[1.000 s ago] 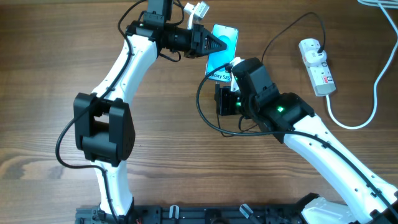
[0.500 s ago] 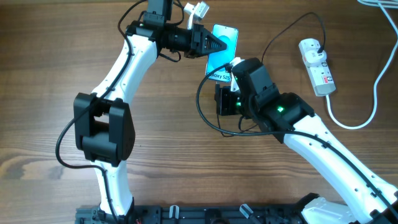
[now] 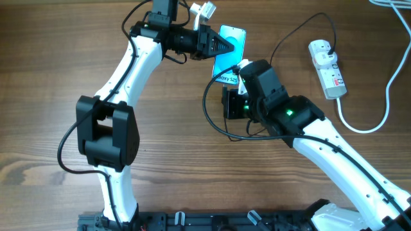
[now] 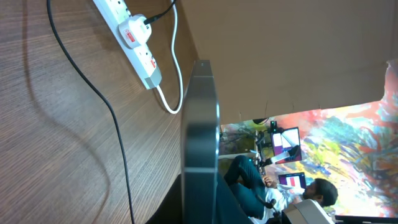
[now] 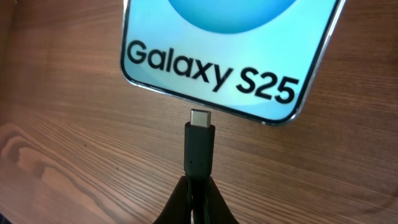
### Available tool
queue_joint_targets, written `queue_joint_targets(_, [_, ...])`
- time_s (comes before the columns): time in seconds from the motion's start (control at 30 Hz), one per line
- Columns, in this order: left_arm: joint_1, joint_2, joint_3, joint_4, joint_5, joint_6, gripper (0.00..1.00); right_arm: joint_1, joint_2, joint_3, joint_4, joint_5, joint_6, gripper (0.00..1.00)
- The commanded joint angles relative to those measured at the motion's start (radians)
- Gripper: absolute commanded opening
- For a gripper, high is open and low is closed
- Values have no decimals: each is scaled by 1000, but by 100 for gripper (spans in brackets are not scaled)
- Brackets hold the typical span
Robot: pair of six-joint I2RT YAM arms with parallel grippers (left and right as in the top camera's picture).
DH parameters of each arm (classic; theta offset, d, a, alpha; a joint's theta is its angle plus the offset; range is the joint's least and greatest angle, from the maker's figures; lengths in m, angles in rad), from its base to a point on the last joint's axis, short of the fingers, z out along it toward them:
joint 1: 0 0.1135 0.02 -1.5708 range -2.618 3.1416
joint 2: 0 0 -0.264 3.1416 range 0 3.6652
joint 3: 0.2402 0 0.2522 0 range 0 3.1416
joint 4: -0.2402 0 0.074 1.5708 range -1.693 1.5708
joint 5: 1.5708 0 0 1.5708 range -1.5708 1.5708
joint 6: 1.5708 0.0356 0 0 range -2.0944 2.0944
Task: Plug charger to phone and switch on socket
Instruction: 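Align the plug under the phone's port with the right gripper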
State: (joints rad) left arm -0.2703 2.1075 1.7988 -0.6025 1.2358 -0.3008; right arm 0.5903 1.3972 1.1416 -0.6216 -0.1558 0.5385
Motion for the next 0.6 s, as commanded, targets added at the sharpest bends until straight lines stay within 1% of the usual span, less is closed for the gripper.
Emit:
queue_joint_targets(0.0, [-8,-39,1,1,21,-21,4,1,6,19,2,6,11,4])
queue_joint_targets(0.4, [-8,-39,1,2,20,-15,4,1,6,19,7,6,12,4])
queue_joint_targets(0.57, [-8,-39,1,1,20,6,4,1,6,19,15,6,11,4])
